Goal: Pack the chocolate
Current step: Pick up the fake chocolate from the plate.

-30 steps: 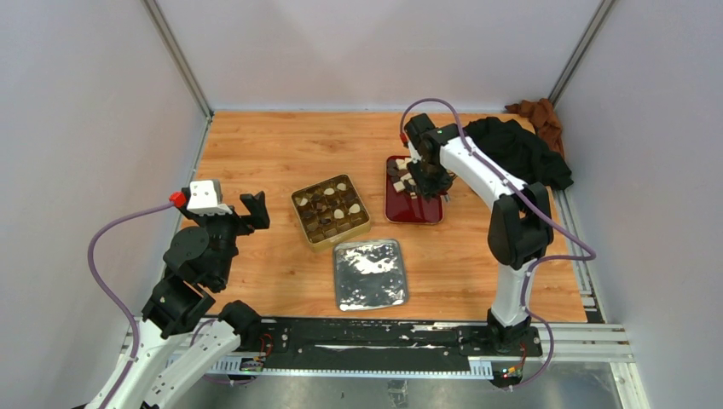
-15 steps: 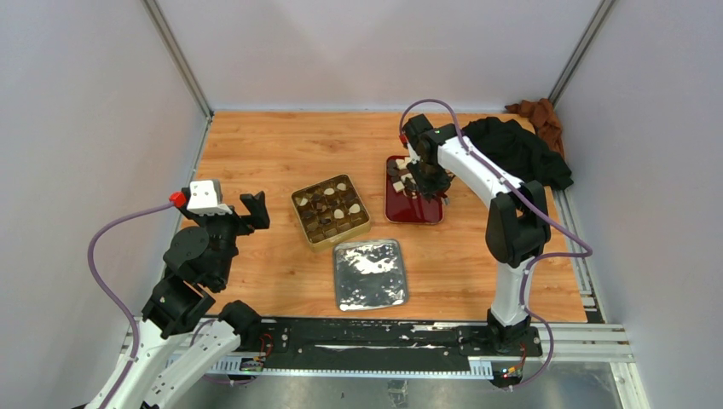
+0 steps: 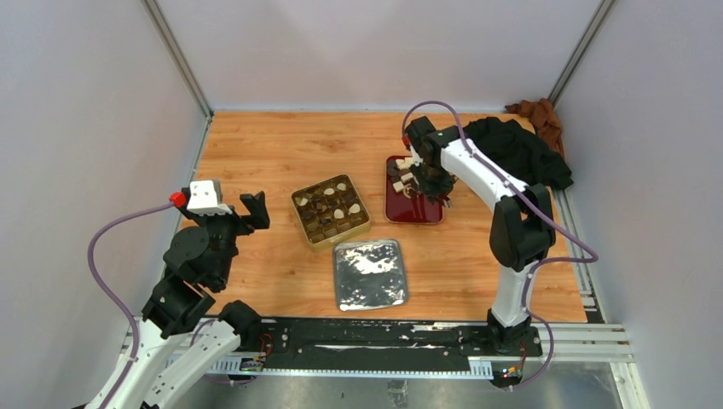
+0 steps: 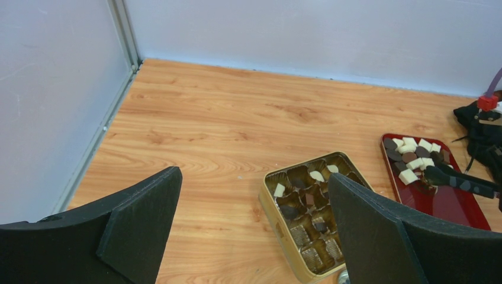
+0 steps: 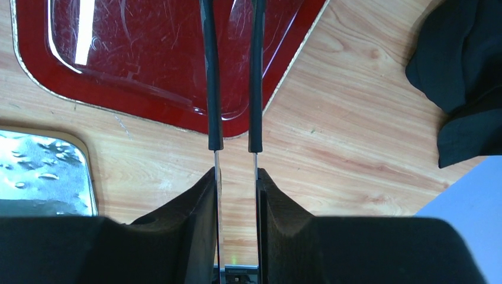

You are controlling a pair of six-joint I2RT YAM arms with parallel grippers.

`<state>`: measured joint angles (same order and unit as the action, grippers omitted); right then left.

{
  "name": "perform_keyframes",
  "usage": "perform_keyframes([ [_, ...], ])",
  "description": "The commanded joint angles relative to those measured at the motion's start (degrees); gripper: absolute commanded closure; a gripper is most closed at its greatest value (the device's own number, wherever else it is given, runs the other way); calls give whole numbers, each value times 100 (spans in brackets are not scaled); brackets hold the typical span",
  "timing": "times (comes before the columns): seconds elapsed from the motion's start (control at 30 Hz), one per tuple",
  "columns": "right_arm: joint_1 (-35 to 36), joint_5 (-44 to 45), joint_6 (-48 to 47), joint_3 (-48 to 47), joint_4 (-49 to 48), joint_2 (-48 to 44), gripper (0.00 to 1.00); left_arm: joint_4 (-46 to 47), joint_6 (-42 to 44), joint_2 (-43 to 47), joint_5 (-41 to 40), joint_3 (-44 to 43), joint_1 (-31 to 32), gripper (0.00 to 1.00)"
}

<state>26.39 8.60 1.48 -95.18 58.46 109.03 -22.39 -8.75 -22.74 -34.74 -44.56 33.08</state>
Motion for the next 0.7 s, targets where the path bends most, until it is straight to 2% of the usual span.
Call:
perform_keyframes([
  [0.0, 34, 25, -7, 188, 184, -416, 85, 119, 5, 32, -32, 70, -36, 0],
  [0.3, 48, -98, -16, 411, 140, -726, 89, 121, 5, 31, -32, 70, -31, 0],
  [0.67, 359, -258, -25, 228, 148, -948, 90, 121, -3, 26, -38, 70, -30, 0],
])
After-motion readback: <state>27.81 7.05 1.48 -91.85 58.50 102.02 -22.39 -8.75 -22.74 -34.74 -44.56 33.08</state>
